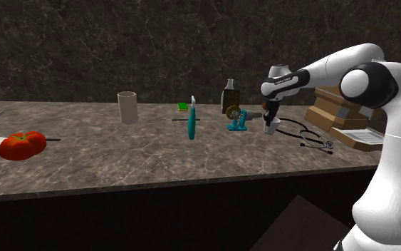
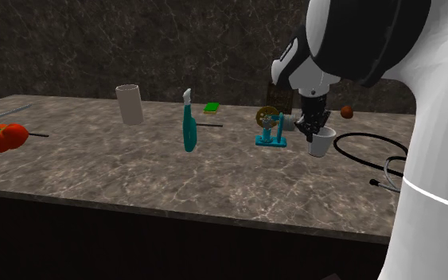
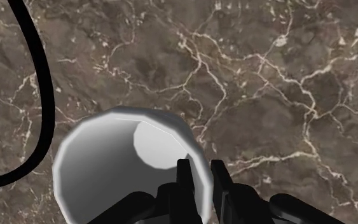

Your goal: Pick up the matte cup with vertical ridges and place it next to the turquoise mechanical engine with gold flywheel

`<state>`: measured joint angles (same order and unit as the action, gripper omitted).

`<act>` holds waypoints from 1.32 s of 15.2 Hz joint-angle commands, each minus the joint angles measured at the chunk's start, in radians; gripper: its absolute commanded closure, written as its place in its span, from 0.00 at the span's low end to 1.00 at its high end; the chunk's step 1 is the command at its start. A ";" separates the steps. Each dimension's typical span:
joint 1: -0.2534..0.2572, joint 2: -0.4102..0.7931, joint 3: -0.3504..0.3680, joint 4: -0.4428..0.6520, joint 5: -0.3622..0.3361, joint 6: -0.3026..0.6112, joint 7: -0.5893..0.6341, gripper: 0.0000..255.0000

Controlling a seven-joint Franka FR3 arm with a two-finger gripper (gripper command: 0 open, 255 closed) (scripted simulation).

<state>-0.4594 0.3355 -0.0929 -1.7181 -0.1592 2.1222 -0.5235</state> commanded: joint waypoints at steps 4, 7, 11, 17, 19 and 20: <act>0.000 0.024 -0.001 -0.034 -0.004 0.058 0.010 1.00; 0.000 0.027 -0.001 -0.036 -0.004 0.063 0.011 1.00; 0.000 0.027 -0.001 -0.036 -0.004 0.063 0.011 1.00; 0.000 0.027 -0.001 -0.036 -0.004 0.063 0.011 0.00; 0.003 0.011 0.001 -0.025 -0.003 0.036 0.010 0.00; 0.006 -0.005 0.002 -0.013 -0.003 0.008 0.010 0.00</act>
<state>-0.4559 0.3385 -0.0922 -1.7479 -0.1629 2.1549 -0.5127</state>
